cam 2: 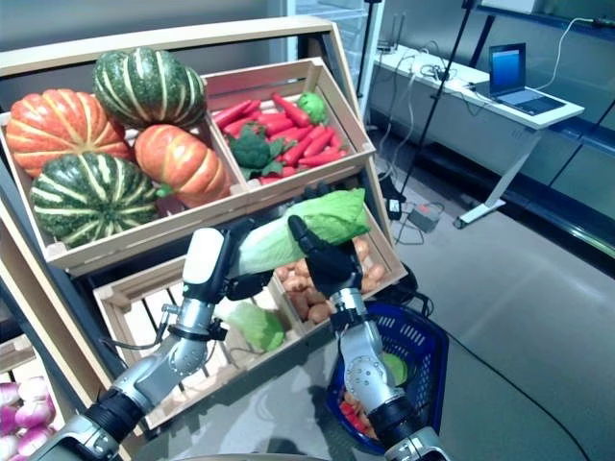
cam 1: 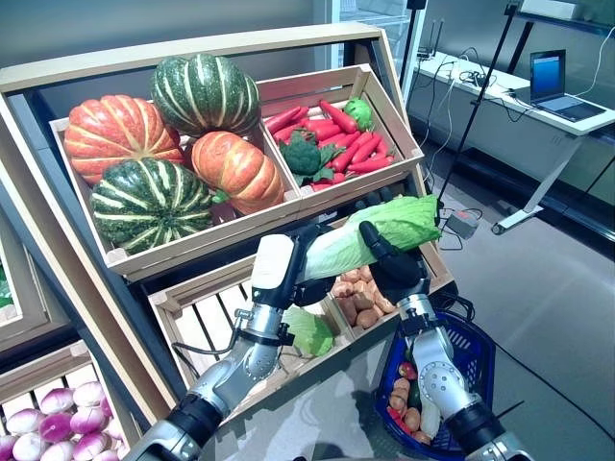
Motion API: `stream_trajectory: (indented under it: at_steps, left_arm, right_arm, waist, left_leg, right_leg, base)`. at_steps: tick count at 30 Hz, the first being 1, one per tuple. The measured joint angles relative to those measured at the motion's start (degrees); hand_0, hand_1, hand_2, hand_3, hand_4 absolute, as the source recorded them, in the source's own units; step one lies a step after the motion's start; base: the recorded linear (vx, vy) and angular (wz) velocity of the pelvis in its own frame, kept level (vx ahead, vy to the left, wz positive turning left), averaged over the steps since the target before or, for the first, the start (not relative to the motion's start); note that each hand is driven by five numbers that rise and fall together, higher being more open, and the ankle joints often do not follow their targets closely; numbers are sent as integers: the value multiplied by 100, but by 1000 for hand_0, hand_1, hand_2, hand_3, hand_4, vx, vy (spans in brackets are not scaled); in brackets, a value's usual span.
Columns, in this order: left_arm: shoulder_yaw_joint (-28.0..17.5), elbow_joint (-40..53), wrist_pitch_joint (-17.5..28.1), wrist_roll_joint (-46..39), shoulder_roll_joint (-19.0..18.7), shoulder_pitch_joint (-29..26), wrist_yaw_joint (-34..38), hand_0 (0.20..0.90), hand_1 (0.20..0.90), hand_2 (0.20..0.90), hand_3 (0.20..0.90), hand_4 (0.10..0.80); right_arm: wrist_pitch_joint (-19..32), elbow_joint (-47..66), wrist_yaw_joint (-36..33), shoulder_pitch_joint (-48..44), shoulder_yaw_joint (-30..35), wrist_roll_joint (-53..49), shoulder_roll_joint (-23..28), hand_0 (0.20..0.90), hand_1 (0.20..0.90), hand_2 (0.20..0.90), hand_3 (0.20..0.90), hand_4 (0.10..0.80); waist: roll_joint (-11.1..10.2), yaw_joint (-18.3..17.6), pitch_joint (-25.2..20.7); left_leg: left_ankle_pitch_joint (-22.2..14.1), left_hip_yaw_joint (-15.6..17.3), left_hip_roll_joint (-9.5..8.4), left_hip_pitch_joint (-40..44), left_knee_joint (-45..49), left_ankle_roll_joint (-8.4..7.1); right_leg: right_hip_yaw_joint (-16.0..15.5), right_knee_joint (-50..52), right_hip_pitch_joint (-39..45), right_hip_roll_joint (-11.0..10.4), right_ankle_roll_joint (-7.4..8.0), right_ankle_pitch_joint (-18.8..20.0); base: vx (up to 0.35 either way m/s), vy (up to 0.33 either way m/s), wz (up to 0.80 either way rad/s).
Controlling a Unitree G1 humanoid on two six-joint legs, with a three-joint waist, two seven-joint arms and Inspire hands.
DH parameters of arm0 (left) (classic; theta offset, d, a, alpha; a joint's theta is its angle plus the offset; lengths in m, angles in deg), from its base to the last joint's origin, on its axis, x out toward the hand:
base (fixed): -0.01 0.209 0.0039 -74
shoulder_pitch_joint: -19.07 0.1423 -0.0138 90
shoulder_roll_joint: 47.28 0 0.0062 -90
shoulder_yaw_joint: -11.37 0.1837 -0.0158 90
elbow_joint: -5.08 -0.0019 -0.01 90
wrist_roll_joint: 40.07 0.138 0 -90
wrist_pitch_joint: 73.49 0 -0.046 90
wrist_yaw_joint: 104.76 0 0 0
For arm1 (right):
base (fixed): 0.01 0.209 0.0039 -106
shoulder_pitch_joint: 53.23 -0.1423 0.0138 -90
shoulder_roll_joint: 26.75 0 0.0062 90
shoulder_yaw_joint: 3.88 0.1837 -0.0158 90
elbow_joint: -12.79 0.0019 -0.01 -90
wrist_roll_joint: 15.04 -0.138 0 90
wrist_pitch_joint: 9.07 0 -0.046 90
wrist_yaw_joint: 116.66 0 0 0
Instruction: Put vegetables into the basket
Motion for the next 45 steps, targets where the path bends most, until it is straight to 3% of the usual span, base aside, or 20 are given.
stream_trajectory:
  at_steps: [9, 10, 31, 32, 45]
  left_arm:
    - [94, 6, 41, -113, 69, 0, -42, 300, 300, 300, 300, 400]
    - [95, 7, 42, -113, 72, 0, -50, 300, 300, 300, 300, 400]
    - [200, 61, 24, -104, 89, -160, -91, 300, 300, 300, 300, 400]
    - [200, 61, 24, -105, 89, -164, -91, 900, 900, 900, 900, 800]
    - [338, 296, -84, -570, 23, -192, -903, 900, 900, 900, 900, 800]
  right_arm:
    - [397, 0, 2, -11, 17, -2, -19, 900, 900, 900, 900, 800]
    - [409, 0, 3, -12, 24, -3, -19, 300, 300, 300, 300, 400]
    - [406, -1, 312, -40, 206, -228, -34, 300, 300, 300, 300, 400]
    - [406, -1, 312, -45, 208, -229, -36, 300, 300, 300, 300, 400]
    - [406, -71, 309, -58, 436, -219, 70, 300, 300, 300, 300, 400]
  waist:
    - [1, 26, 0]
    - [1, 27, 0]
    - [1, 47, 2]
    - [1, 48, 2]
    - [-5, 20, 5]
  left_leg:
    - [0, -8, 0, -37, -1, 0]
    - [0, -9, -1, -45, 0, 0]
    - [2, -25, -3, -85, 0, 3]
    - [2, -25, -3, -85, 0, 3]
    - [2, -4, -2, -85, -1, 3]
  right_leg:
    - [-3, -1, -31, 0, 0, 0]
    - [-3, -1, -39, 0, 0, 0]
    - [-12, -2, -71, 0, 0, 0]
    - [-12, -2, -71, 0, 0, 0]
    - [12, -1, -83, 1, 2, 1]
  base:
    - [0, 0, 0]
    - [0, 0, 0]
    - [0, 0, 0]
    - [0, 0, 0]
    - [0, 0, 0]
